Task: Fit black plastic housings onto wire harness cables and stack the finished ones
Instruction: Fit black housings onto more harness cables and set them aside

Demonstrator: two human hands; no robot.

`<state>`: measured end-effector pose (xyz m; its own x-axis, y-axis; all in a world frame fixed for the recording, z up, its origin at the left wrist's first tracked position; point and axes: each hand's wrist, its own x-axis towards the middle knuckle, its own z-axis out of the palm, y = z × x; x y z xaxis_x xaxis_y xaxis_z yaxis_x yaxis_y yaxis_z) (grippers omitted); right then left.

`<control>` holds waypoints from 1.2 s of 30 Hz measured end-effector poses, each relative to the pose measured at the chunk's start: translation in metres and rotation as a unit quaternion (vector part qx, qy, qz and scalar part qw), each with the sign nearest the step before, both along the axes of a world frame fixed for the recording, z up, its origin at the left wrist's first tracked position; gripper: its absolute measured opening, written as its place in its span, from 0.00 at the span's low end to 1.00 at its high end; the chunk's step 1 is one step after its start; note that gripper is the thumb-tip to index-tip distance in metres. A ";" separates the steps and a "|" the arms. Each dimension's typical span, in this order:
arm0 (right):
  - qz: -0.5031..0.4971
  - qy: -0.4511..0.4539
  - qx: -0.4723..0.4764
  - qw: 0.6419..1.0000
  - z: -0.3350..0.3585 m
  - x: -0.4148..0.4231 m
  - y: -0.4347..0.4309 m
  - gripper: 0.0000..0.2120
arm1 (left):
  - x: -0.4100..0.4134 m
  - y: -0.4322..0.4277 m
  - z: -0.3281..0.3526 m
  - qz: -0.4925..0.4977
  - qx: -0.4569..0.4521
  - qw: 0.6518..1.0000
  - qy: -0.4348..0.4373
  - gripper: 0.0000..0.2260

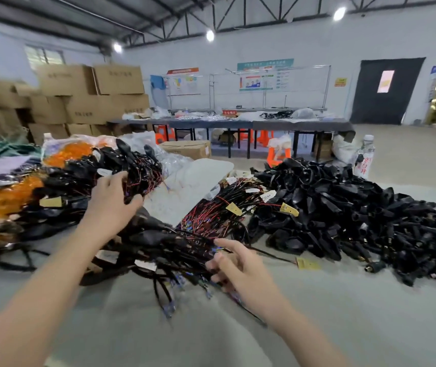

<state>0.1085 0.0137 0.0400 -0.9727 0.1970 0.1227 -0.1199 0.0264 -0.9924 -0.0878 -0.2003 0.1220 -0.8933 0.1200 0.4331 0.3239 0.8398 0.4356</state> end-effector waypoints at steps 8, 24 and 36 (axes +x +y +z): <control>-0.129 -0.058 0.003 0.990 -0.033 0.028 0.061 0.11 | 0.047 0.077 -0.075 -0.179 0.044 0.983 -0.013 0.19; -0.328 -0.092 0.278 0.898 -0.074 0.017 0.198 0.15 | -0.043 0.202 -0.107 -0.153 -0.223 0.958 -0.100 0.18; -0.358 -0.099 0.320 0.871 -0.092 0.025 0.219 0.19 | -0.065 0.225 -0.126 -0.127 -0.293 0.944 -0.080 0.13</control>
